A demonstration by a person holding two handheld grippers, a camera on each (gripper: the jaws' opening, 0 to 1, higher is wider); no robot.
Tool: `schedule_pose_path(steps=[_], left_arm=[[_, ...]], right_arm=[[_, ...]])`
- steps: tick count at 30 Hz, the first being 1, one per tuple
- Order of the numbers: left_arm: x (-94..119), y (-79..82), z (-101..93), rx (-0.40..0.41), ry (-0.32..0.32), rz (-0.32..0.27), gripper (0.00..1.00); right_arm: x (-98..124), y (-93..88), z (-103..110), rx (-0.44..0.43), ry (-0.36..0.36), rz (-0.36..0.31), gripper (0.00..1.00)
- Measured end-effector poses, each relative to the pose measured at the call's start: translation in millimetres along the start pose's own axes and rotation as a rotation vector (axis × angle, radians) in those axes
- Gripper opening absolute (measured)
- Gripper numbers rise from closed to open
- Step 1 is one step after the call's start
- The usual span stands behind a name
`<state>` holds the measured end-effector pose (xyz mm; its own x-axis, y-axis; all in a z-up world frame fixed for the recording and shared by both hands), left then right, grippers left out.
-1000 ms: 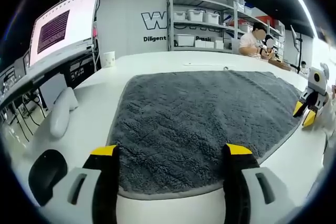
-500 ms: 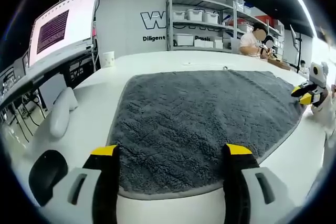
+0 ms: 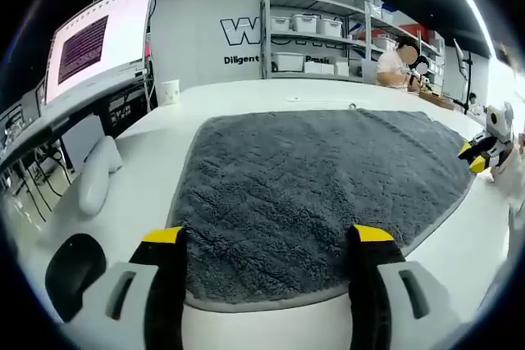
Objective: Open the folded towel by lifting each exposed corner and separating the folded layers until the towel lies flat within the target outline without major curled edges
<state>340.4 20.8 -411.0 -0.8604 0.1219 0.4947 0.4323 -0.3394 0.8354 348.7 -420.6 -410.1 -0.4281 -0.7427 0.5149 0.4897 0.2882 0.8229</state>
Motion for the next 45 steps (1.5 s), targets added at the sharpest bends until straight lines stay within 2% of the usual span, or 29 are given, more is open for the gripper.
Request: schedule_pose_path(steps=[25,29,33,40,45], left_arm=[[0.8,0.3,-0.5,0.0,-0.002,0.009,0.79],[0.9,0.3,-0.5,0.0,-0.002,0.01,0.79],[1.0,0.1,-0.1,0.0,-0.003,0.007,0.79],[1.0,0.0,0.6,-0.001,-0.003,0.006,0.79],[0.7,1.2,0.8,-0.015,-0.014,0.008,0.79]], right_arm=[[9.3,-6.7,6.1,-0.013,-0.043,0.007,0.2],[10.2,-5.6,3.6,0.01,-0.042,-0.003,0.25],[15.7,-2.1,-4.5,0.014,-0.058,-0.024,0.3],[39.5,17.8,-40.4,-0.069,-0.163,-0.177,0.31],[50.0,24.7,-61.7,-0.089,-0.204,-0.191,0.31]])
Point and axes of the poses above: the point that each gripper's makers call its tool centre point, and the gripper's own axes: x roughly backward along the fingers, z roughly to its left, y roughly out of its top, the point moved 6 cm from there along x, roughly backward along the fingers, and after that the axes turned 15 degrees about -x, right-handed, at the moved point
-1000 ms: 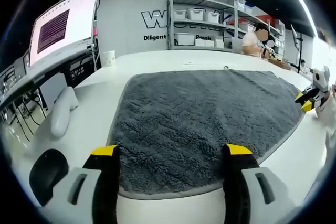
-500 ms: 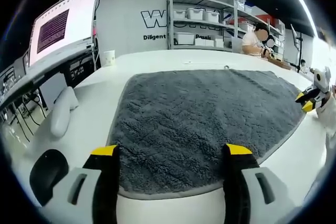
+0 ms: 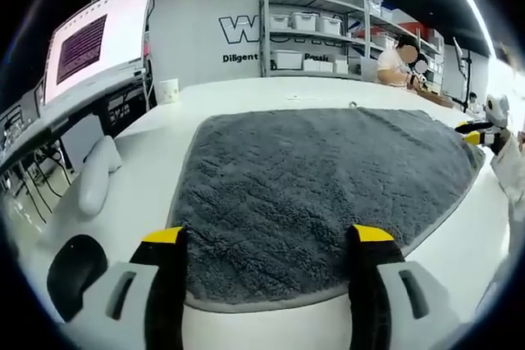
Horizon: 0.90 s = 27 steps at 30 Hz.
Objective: Open the folded towel by lifting each exposed corner and separating the folded layers until the towel lies flat within the target outline without major curled edges
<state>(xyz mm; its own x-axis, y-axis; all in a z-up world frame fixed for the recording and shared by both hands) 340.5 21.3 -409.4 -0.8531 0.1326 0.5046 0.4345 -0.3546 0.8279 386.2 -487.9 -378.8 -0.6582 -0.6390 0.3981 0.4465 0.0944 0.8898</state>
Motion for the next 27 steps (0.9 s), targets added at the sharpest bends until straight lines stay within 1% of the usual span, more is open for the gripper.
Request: schedule_pose_path(steps=[2,3,4,5,6,8,10,11,12,13,14,15,17,18,19,20,21,22,23,25,27], left_arm=[[-0.6,1.6,0.1,-0.024,-0.008,-0.011,0.78],[-1.7,8.7,0.3,-0.124,-0.019,-0.061,0.78],[-1.0,8.1,-0.2,-0.106,-0.011,-0.045,0.79],[-0.6,9.9,-0.4,-0.111,-0.008,-0.028,0.8],[-0.4,12.5,-0.4,-0.133,-0.012,-0.022,0.81],[-1.0,18.9,-0.1,-0.146,-0.029,-0.016,0.85],[-2.5,28.0,-0.1,-0.162,-0.04,-0.041,0.85],[-3.8,35.2,-1.1,-0.163,-0.053,-0.064,0.85],[-6.7,44.2,-3.1,-0.162,-0.078,-0.103,0.85],[-7.9,47.1,-4.0,-0.159,-0.09,-0.116,0.84],[-10.2,52.1,-6.1,-0.153,-0.114,-0.135,0.85],[-15.4,59.6,-9.9,-0.141,-0.157,-0.166,0.85],[-28.6,72.2,-18.4,-0.142,-0.236,-0.214,0.85],[-33.3,74.9,-21.1,-0.142,-0.265,-0.218,0.86],[-36.2,76.5,-22.2,-0.143,-0.278,-0.221,0.87],[-46.6,81.6,-26.5,-0.162,-0.321,-0.234,0.88],[-49.3,82.7,-27.3,-0.167,-0.329,-0.236,0.9],[-60.5,86.6,-28.2,-0.177,-0.341,-0.239,0.91],[-67.2,88.0,-29.5,-0.191,-0.359,-0.236,0.93],[-76.0,88.7,-30.5,-0.204,-0.379,-0.229,0.95],[-83.7,88.8,-30.2,-0.207,-0.393,-0.23,0.97]], right_arm=[[-0.1,4.3,-12.1,0.004,-0.026,-0.005,0.32],[-0.8,5.6,-18.0,0.0,-0.031,-0.007,0.32],[-1.1,6.0,-20.0,0.0,-0.031,-0.007,0.33],[-2.9,4.8,-24.7,0.022,-0.01,0.007,0.34],[-4.3,2.1,-28.3,0.047,0.013,0.032,0.36],[-8.0,0.9,-37.8,0.054,0.01,0.039,0.39],[-10.9,0.7,-44.1,0.06,0.003,0.044,0.42],[-12.3,1.1,-46.1,0.068,0.005,0.044,0.43],[-13.2,2.2,-46.9,0.069,0.014,0.04,0.43],[-13.5,2.6,-46.8,0.068,0.018,0.037,0.44],[-13.8,3.7,-46.3,0.064,0.028,0.03,0.46],[-13.9,5.1,-45.8,0.06,0.031,0.023,0.48],[-14.0,6.1,-47.4,0.07,0.02,0.022,0.53],[-14.0,6.0,-48.0,0.078,0.017,0.025,0.55],[-14.2,5.9,-48.1,0.083,0.017,0.027,0.56],[-15.3,5.2,-49.1,0.089,0.02,0.032,0.58],[-16.1,5.0,-50.4,0.088,0.023,0.033,0.6],[-16.9,4.9,-51.7,0.087,0.025,0.034,0.61],[-17.7,4.7,-53.2,0.084,0.029,0.035,0.64],[-18.9,4.9,-55.5,0.083,0.032,0.037,0.68],[-20.0,5.2,-57.4,0.083,0.035,0.042,0.75]])
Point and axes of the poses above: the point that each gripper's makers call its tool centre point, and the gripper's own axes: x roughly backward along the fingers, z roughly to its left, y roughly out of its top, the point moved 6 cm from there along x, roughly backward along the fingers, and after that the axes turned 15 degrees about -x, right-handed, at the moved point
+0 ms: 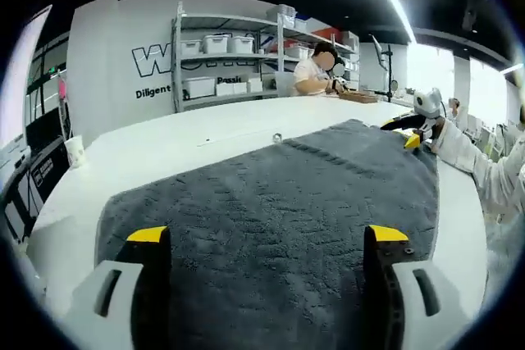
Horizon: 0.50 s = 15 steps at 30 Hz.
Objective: Open the folded towel by lifting each exposed corner and separating the folded layers until the towel lies flat within the target outline without major curled edges
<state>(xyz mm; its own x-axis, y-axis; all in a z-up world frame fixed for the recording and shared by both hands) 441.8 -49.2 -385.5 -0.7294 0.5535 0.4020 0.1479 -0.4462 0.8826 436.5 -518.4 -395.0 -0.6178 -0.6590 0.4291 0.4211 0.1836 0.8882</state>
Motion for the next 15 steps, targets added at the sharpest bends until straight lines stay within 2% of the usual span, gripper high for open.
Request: schedule_pose_path(steps=[7,15], left_arm=[[-14.5,-2.4,5.2,-0.015,-0.046,-0.02,0.99],[-24.4,-8.6,7.8,-0.021,-0.057,0.016,0.99]], right_arm=[[-5.2,-3.0,-5.7,0.002,0.0,0.034,0.97],[-14.2,-9.6,-3.9,0.009,0.006,0.123,0.99]])
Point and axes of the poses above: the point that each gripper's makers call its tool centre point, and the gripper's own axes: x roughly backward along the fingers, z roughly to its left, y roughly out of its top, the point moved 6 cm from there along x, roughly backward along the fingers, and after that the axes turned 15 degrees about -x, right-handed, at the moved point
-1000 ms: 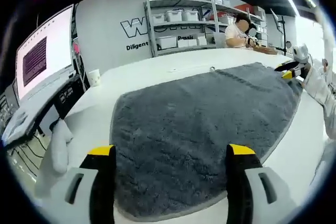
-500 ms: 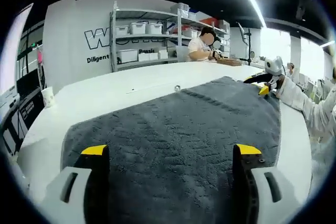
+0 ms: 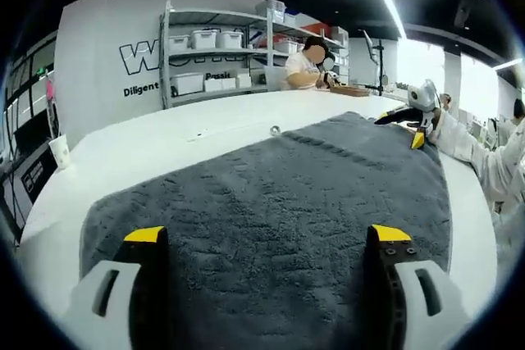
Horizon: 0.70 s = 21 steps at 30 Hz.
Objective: Open the folded towel by lifting each exposed corner and separating the folded layers until the towel lies flat within the target outline without major curled edges
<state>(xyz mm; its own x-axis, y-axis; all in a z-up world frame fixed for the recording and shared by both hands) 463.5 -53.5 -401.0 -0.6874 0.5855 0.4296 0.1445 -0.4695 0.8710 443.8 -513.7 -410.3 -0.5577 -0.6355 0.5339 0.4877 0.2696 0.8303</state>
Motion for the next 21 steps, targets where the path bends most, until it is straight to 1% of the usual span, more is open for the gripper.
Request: schedule_pose_path(steps=[1,3,5,7,9,13,16,21], left_arm=[[-0.6,-1.7,-0.8,0.002,-0.004,0.01,0.98],[-2.2,-10.8,-1.2,0.018,-0.012,0.062,0.96],[-2.4,-14.6,-0.6,0.004,-0.008,0.072,0.96],[-0.9,-11.9,0.3,0.011,-0.014,0.061,0.94],[-0.9,-12.8,1.4,0.008,-0.017,0.061,0.94],[-0.7,-13.4,2.4,0.007,-0.018,0.06,0.93],[0.1,-14.0,3.3,0.006,-0.017,0.058,0.93],[0.2,-14.5,4.2,0.007,-0.014,0.057,0.93]], right_arm=[[0.2,0.4,0.3,-0.002,0.003,-0.003,0.99],[0.9,0.0,0.3,-0.005,0.006,0.003,0.99],[1.5,-1.7,-0.8,-0.023,0.01,0.012,0.98],[1.4,-4.9,-0.8,-0.056,0.03,0.021,0.96],[2.2,-5.0,-1.8,-0.046,0.028,0.01,0.96],[3.5,-5.5,-1.9,-0.049,0.031,0.012,0.96],[5.3,-8.0,-1.8,-0.046,0.041,0.001,0.95],[8.0,-9.1,-4.0,-0.048,0.037,0.004,0.94]])
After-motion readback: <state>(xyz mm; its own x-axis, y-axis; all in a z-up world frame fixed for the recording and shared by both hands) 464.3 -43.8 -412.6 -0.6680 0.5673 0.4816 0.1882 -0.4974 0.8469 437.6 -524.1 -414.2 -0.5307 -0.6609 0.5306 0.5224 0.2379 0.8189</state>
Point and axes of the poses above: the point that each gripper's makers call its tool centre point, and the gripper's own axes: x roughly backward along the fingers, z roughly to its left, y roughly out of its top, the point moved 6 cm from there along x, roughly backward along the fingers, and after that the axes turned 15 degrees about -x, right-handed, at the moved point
